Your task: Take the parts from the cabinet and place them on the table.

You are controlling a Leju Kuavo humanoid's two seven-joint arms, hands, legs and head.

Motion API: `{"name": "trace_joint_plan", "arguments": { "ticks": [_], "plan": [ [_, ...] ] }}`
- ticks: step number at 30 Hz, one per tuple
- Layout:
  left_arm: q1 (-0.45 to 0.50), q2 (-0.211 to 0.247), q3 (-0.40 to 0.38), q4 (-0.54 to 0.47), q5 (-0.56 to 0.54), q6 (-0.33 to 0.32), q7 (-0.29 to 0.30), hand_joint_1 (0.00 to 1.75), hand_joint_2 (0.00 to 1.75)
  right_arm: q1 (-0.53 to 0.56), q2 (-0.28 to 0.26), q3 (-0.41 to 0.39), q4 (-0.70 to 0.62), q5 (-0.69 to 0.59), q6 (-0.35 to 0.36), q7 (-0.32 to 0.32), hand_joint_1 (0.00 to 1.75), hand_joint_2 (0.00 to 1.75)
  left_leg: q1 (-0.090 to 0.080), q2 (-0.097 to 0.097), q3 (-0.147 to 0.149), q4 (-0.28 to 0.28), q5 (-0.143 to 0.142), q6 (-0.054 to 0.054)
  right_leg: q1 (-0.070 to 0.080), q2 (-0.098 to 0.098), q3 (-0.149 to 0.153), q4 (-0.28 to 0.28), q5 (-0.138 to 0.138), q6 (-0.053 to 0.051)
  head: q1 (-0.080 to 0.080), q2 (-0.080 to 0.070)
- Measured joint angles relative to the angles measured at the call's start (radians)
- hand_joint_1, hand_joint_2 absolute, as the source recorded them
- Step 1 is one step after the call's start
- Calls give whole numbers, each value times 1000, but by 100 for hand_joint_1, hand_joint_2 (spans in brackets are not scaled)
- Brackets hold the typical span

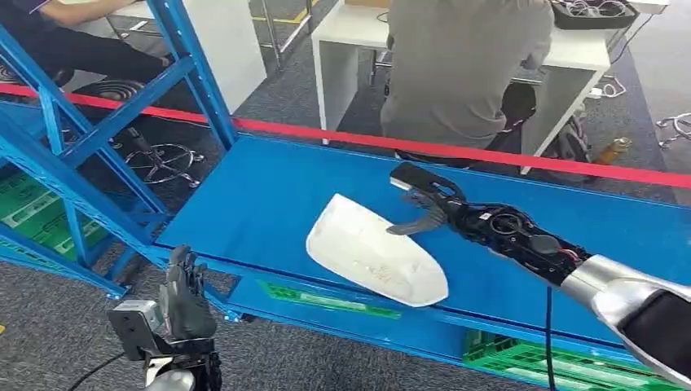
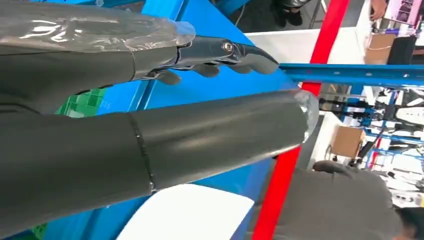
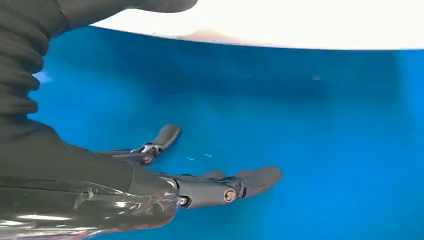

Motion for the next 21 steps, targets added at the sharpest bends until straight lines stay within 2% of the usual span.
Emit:
{"name": "trace_joint_plan", "arguments": {
  "ticks": [21],
  "plan": [
    [0, -7, 0, 0, 0, 0, 0, 0, 0, -58, 81, 69, 122, 14, 44, -27, 0, 175, 0, 0, 1, 0, 0, 0, 0, 0, 1, 0, 0, 0, 0, 0]
  ]
}}
